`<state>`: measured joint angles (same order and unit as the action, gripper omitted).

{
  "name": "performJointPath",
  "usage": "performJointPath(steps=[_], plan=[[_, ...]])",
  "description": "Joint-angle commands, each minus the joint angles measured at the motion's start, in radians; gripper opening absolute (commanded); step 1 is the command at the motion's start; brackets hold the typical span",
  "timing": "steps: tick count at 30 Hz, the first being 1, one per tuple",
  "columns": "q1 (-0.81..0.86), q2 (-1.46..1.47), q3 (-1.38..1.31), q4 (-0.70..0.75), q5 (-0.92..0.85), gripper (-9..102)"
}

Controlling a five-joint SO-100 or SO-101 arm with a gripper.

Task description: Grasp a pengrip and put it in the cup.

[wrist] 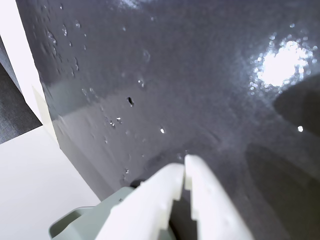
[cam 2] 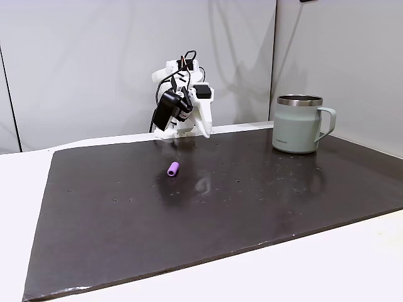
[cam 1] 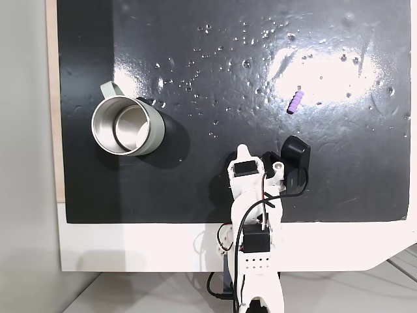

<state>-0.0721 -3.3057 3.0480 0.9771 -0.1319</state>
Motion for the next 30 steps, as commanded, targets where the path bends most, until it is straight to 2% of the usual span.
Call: performJointPath(steps=[1,12,16,21,23,26,30], plan=[[0.002,-0.011,-0.002,-0.058,0.025,0],[-0.006,-0.011,-0.002,-0.058,0.023,0],[0.043,-0.011,-0.049,-0.034,-0.051,0],[0.067,0.002,-0.278,0.124,-0.199,0],[0.097,0.054,-0.368,0.146,-0.265,0],[0.135,0.253,-0.560,0.215,-0.393,0],[0.215,0.545,-0.784,0.275,-0.460,0]])
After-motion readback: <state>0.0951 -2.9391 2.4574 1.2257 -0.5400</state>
